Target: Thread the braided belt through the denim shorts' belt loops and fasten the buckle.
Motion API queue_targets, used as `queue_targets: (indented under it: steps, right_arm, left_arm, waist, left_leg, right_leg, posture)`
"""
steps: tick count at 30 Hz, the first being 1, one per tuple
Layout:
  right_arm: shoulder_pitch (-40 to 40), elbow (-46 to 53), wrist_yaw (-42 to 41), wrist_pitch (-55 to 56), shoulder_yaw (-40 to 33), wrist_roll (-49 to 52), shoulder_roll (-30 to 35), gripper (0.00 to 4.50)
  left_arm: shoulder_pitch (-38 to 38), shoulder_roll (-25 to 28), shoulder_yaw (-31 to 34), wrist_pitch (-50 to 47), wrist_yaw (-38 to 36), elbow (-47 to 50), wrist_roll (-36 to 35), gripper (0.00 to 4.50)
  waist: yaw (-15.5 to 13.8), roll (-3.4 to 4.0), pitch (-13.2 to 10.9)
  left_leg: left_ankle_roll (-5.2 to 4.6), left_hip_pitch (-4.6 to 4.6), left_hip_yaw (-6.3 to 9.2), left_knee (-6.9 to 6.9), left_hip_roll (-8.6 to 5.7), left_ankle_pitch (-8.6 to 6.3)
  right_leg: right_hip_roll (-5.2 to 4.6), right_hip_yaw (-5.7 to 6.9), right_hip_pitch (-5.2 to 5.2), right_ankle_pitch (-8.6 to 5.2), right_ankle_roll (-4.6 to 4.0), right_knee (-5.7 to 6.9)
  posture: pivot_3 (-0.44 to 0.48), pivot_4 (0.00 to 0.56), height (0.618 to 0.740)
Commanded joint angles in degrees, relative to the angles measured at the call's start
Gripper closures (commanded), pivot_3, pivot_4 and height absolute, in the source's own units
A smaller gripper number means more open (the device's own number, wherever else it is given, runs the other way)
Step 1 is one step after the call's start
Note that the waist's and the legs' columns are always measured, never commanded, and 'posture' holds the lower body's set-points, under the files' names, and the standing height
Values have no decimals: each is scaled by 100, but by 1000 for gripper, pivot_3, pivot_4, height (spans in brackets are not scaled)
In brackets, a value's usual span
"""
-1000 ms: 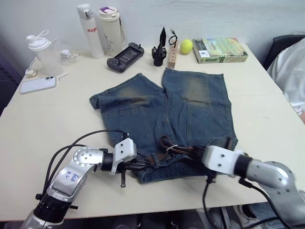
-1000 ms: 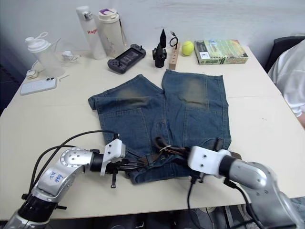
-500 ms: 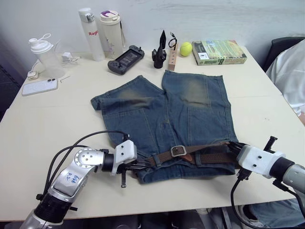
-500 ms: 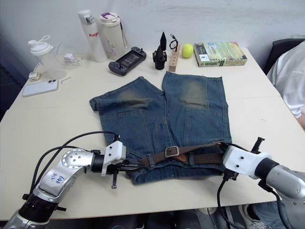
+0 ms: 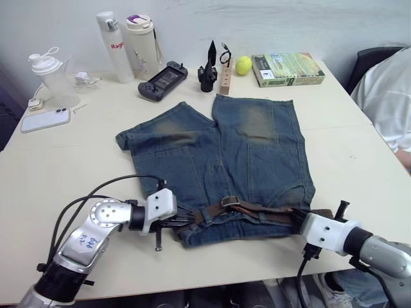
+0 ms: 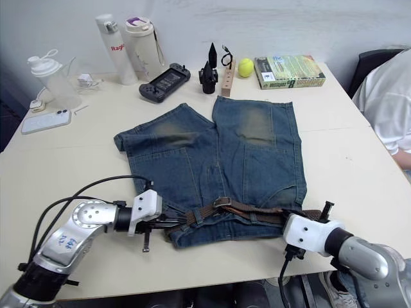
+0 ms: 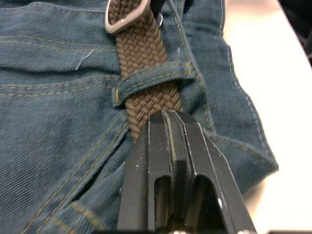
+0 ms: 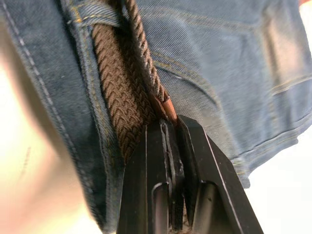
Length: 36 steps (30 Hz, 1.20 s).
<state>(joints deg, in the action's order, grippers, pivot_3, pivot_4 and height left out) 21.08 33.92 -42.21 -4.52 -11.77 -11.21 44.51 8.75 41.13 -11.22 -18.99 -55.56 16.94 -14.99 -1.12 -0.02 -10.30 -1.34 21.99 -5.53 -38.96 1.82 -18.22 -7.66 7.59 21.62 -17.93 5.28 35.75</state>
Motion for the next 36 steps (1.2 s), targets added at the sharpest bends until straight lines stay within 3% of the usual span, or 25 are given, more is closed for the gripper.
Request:
queue_targets:
  steps: [1,6,9,17,20,24,31,36]
  right_arm:
    - [-255,41,231,-180,406,-418,-100,4500]
    - [-415,156,241,-332,629,-305,-230,4500]
    - [-447,336,150,-670,458,8,-341,3544]
    - [-525,953,-682,-1693,-460,1453,-83,63]
    - [-615,1111,-930,-1889,-601,2000,-4,63]
    - [-530,1193,-960,-2093,-226,2241,-13,63]
    - [-761,1247,-560,-2287,257,2441,-296,63]
    - [-781,1177,-307,-2104,514,2232,-303,63]
  left_arm:
    - [-77,472,214,438,-14,-688,573,4377]
    - [13,412,412,367,-76,-659,240,4377]
    - [-31,317,718,122,-147,-459,-289,4500]
    - [-128,597,1623,-828,-646,-19,-1607,4500]
    - [-165,693,1617,-997,-731,0,-1675,4500]
    - [-236,670,1165,-568,-669,-153,-1031,4500]
    - [-429,519,1493,-1259,-784,666,-2075,4500]
    - [-493,426,1485,-1337,-424,1005,-2104,4500]
  waist:
    - [11,13,8]
    - [23,12,9]
    - [32,12,8]
    - [-14,0,-8]
    - [-24,3,-10]
    - [-27,3,-12]
    - [-19,-7,-18]
    - [-21,-5,-20]
  left_leg:
    - [4,-4,-1,3,1,-2]
    - [7,-16,-6,15,4,-3]
    - [9,-15,-6,19,4,-3]
    - [6,9,-1,5,2,-3]
    - [6,9,0,6,1,-3]
    - [6,10,2,12,2,-4]
    - [7,21,0,10,1,-3]
    - [9,21,-1,11,1,-2]
  right_leg:
    - [0,0,0,-3,-4,2]
    - [1,-1,1,-9,-11,8]
    - [1,-1,2,-10,-12,10]
    - [-2,3,18,-9,-10,12]
    - [-2,3,17,-9,-10,10]
    - [-1,3,18,-9,-10,5]
    - [-4,0,31,-9,-10,7]
    - [-3,1,32,-9,-10,7]
  posture:
    - [0,150,717]
    - [0,150,717]
    - [0,150,717]
    - [0,150,717]
    - [0,150,717]
    - [0,150,717]
    - [0,150,717]
    - [0,150,717]
